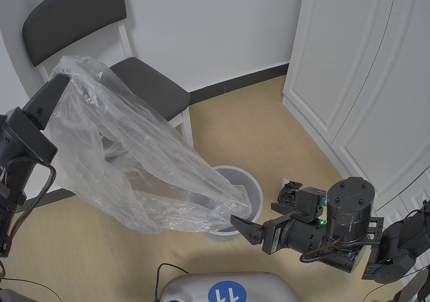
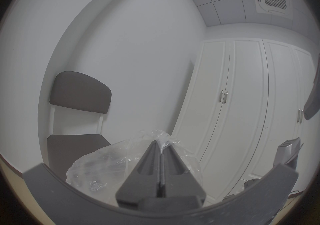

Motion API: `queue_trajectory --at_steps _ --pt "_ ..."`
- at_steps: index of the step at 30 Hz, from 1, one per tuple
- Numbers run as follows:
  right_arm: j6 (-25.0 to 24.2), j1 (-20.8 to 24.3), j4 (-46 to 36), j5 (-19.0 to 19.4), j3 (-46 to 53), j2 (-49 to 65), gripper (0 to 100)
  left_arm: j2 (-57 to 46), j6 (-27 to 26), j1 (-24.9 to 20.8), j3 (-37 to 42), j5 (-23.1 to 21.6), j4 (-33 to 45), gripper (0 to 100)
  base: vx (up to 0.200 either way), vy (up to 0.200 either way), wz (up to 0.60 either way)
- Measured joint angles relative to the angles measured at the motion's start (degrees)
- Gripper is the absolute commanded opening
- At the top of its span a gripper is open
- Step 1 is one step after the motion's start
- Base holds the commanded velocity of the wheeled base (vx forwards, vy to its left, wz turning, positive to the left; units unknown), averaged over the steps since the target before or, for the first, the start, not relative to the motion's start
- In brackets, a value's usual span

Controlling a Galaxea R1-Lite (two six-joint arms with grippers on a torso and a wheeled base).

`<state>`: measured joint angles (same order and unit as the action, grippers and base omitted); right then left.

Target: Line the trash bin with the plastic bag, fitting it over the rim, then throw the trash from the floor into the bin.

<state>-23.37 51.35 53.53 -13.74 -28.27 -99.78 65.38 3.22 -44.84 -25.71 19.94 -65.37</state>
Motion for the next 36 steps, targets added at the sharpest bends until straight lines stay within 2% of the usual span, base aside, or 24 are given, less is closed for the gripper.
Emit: queue_trajectory --at_steps 17,24,36 --pt "-0.4 0.2 14.1 -3.1 -0.1 -9.4 100 0.2 -0.1 -0.7 0.1 -0.1 0.0 0 0.000 0.000 0.00" --pt "-0.1 0.4 17.4 -4.5 -0.5 -13.1 100 0.2 -0.2 -0.8 0.1 -0.1 0.0 0 0.000 0.000 0.00" --pt "0.1 0.3 17.8 -4.6 -0.6 -15.0 100 0.3 -0.2 -0.8 0.2 -0.1 0.0 0 0.000 0.000 0.00"
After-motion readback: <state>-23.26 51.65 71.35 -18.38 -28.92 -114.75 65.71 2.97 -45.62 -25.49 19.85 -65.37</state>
